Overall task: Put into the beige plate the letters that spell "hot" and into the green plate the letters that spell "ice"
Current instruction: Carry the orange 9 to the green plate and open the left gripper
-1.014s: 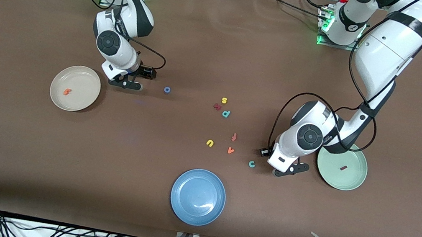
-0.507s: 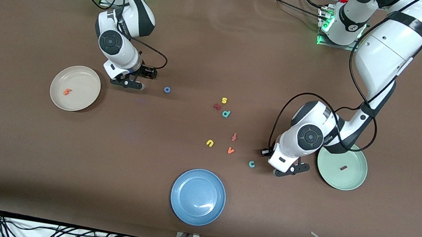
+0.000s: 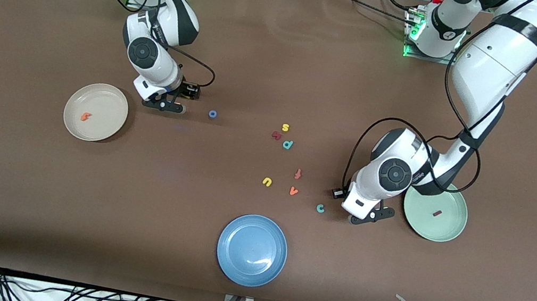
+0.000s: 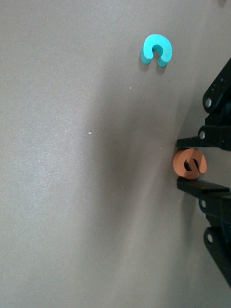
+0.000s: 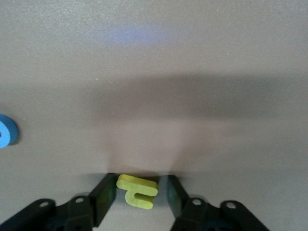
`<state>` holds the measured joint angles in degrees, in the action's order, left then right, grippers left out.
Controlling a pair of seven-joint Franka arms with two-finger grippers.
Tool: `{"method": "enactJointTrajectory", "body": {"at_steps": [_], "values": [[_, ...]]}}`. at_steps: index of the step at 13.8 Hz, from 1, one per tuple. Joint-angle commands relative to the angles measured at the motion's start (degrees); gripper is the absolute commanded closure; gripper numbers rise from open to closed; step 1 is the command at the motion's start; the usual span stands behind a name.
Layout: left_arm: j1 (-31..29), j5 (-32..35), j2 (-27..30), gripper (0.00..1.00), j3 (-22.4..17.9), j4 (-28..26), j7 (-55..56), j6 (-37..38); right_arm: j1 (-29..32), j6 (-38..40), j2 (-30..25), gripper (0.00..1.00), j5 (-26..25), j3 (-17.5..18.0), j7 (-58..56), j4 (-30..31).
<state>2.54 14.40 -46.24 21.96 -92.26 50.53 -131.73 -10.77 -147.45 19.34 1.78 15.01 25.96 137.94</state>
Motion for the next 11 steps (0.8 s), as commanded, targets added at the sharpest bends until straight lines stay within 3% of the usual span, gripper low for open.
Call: {"method": "enactJointTrajectory", "body": {"at_steps": [1, 4, 11], "values": [[1.06, -0.60, -0.69, 0.72, -0.69, 0.42, 0.27, -0.28, -0.48, -1.08, 0.61, 0.53, 0.15, 0.11, 0.76, 1.36], [0.97, 0.09, -0.60, 0.80, -0.69, 0.42, 0.27, -0.02, -0.48, -0.99, 0.61, 0.55, 0.15, 0.11, 0.76, 1.36], [-2.80, 0.19, 1.59, 0.84, -0.60, 1.38, -4.80, 3.84, -0.48, -0.47, 0.87, 0.58, 0.15, 0.02, 0.76, 0.93]]}}
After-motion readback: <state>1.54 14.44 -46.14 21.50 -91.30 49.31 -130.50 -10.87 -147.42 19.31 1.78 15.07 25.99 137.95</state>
